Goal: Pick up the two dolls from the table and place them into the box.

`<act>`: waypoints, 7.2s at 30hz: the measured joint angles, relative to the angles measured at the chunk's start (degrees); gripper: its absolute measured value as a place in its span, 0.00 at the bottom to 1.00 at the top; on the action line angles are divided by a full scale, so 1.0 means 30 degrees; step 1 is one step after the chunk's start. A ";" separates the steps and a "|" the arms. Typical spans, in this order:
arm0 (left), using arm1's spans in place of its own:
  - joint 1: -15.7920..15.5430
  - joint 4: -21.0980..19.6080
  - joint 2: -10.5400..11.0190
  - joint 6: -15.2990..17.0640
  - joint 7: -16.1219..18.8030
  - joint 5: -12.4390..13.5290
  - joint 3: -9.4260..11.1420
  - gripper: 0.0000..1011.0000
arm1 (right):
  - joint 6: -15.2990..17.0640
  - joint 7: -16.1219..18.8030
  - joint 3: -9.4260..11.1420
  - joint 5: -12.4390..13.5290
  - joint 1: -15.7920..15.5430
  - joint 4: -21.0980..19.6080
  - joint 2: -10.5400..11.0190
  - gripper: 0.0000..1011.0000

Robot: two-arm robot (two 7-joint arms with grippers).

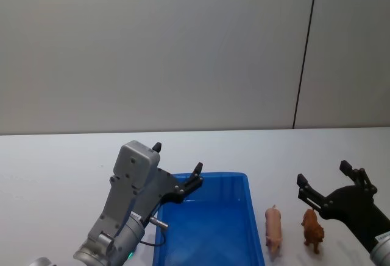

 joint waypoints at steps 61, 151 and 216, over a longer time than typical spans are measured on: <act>0.0000 -0.0001 0.0000 0.0000 0.0000 0.0000 0.0001 0.99 | 0.3043 0.2888 -0.0008 -0.1115 0.0445 0.3210 0.0561 0.99; 0.0000 0.0000 0.0001 0.0001 0.0001 0.0000 0.0001 0.99 | 0.3346 0.6829 -0.1298 -0.1180 0.3495 0.2924 -0.1658 0.99; 0.0000 0.0000 0.0000 0.0002 0.0001 0.0000 0.0001 0.99 | 0.4093 0.4576 -0.1225 -0.1304 0.2947 0.5959 -0.1299 0.99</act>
